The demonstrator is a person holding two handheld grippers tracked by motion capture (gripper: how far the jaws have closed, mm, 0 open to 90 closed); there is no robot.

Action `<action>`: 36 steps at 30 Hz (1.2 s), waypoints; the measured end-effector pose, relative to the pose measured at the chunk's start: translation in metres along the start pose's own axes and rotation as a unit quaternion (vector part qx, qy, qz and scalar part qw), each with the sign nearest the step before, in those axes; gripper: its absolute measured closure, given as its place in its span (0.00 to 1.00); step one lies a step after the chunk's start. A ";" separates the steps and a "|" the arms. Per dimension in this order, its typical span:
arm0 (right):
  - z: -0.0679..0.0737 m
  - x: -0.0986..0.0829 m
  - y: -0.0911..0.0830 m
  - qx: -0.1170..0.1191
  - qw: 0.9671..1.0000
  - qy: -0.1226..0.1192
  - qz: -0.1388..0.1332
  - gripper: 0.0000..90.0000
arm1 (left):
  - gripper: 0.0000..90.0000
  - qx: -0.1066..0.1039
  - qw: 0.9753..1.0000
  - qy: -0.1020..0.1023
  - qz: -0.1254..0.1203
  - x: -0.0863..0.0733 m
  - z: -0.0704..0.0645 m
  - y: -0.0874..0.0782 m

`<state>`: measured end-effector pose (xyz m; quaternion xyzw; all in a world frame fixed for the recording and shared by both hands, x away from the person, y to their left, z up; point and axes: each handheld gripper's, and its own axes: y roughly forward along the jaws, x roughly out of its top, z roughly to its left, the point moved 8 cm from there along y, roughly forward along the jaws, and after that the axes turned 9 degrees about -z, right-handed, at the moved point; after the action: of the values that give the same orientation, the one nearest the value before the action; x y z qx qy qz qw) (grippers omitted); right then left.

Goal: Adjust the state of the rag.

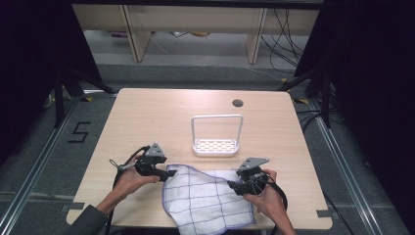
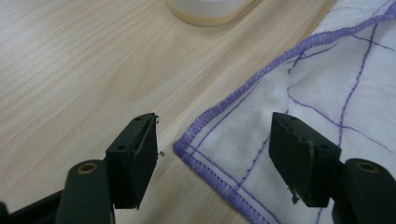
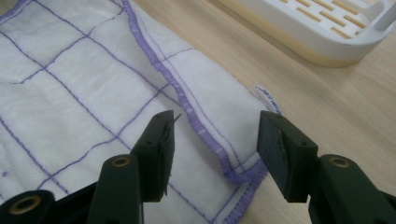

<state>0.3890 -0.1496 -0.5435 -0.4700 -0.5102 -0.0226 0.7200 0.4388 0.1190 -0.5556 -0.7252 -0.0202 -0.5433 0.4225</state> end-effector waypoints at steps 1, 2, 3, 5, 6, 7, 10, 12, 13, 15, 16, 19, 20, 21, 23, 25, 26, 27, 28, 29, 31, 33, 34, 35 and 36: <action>0.000 0.000 0.000 0.000 1.000 0.000 0.000 0.53 | 0.35 0.000 1.000 0.000 0.000 0.000 0.000 0.000; 0.001 0.001 0.001 0.006 1.000 0.001 0.001 0.53 | 0.35 -0.001 1.000 0.001 0.002 -0.001 -0.001 0.001; 0.000 0.000 0.002 0.003 1.000 -0.006 0.001 0.53 | 0.36 -0.001 1.000 0.001 0.002 -0.001 -0.001 0.001; 0.001 0.000 0.004 -0.001 1.000 -0.008 0.007 0.52 | 0.36 -0.005 1.000 0.006 0.003 -0.001 -0.003 0.002; 0.001 0.000 0.005 -0.001 1.000 -0.006 0.009 0.53 | 0.37 -0.004 1.000 0.009 0.004 -0.001 -0.003 0.002; 0.000 0.000 0.008 -0.004 1.000 -0.012 0.004 0.53 | 0.38 -0.001 1.000 0.012 0.005 -0.002 -0.003 0.003; -0.002 -0.002 0.011 -0.004 1.000 -0.010 0.023 0.59 | 0.43 -0.004 1.000 0.019 0.006 -0.002 -0.003 0.005; -0.004 -0.003 0.015 -0.009 1.000 -0.019 0.019 0.68 | 0.49 -0.002 1.000 0.024 0.008 -0.003 -0.002 0.007; -0.004 -0.003 0.016 -0.009 1.000 -0.018 0.021 0.74 | 0.51 -0.003 1.000 0.029 0.010 -0.003 -0.002 0.008; -0.005 -0.004 0.017 -0.005 0.999 -0.025 0.026 0.86 | 0.57 -0.004 1.000 0.028 0.009 -0.004 -0.003 0.010; -0.005 -0.004 0.017 -0.001 0.999 -0.019 0.029 0.91 | 0.60 -0.003 0.999 0.032 0.011 -0.004 -0.002 0.010; -0.009 -0.002 0.015 -0.001 0.999 -0.024 0.027 0.98 | 0.75 -0.014 0.999 0.036 0.009 -0.003 -0.006 0.011; -0.009 -0.002 0.015 -0.001 0.999 -0.024 0.027 0.98 | 0.79 -0.014 0.999 0.036 0.009 -0.003 -0.006 0.011; -0.009 -0.001 0.014 -0.003 0.999 -0.023 0.027 0.98 | 0.79 -0.017 0.999 0.038 0.009 -0.003 -0.008 0.012; -0.009 0.002 0.013 -0.001 0.999 -0.031 0.026 0.99 | 0.92 -0.022 0.999 0.042 0.010 -0.002 -0.009 0.013; -0.010 0.004 0.014 -0.006 0.999 -0.038 0.017 0.99 | 0.98 -0.020 0.999 0.041 0.010 -0.002 -0.011 0.014; -0.010 0.005 0.011 -0.003 0.999 -0.038 0.020 0.99 | 0.99 -0.019 0.998 0.052 0.011 -0.001 -0.011 0.013; -0.012 0.007 0.011 -0.006 0.999 -0.043 0.011 0.99 | 0.99 -0.018 0.998 0.054 0.009 0.000 -0.010 0.013; -0.012 0.008 0.009 -0.005 0.999 -0.032 0.010 0.99 | 0.99 -0.022 0.998 0.054 0.007 0.001 -0.012 0.011; -0.012 0.008 0.009 -0.005 0.999 -0.032 0.010 0.99 | 0.99 -0.022 0.998 0.054 0.007 0.001 -0.012 0.011; -0.014 0.012 0.004 -0.010 1.000 -0.027 0.005 0.99 | 0.99 -0.016 0.998 0.056 -0.002 0.006 -0.011 0.009; -0.017 0.020 -0.002 -0.014 0.999 -0.032 -0.011 0.99 | 1.00 -0.008 0.998 0.058 -0.020 0.017 -0.010 0.001; -0.017 0.023 -0.004 -0.016 0.999 -0.028 -0.013 1.00 | 1.00 -0.007 0.998 0.065 -0.024 0.020 -0.008 -0.001; -0.017 0.024 -0.007 -0.016 1.000 -0.024 -0.002 1.00 | 1.00 -0.007 0.998 0.065 -0.024 0.020 -0.008 -0.001; -0.017 0.026 -0.008 -0.016 1.000 -0.027 -0.002 1.00 | 1.00 -0.004 0.997 0.065 -0.029 0.027 -0.005 -0.006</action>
<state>0.4095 -0.1550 -0.5193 -0.4806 -0.5297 -0.0192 0.6986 0.4430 0.1078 -0.5303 -0.6889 -0.0116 -0.6018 0.4040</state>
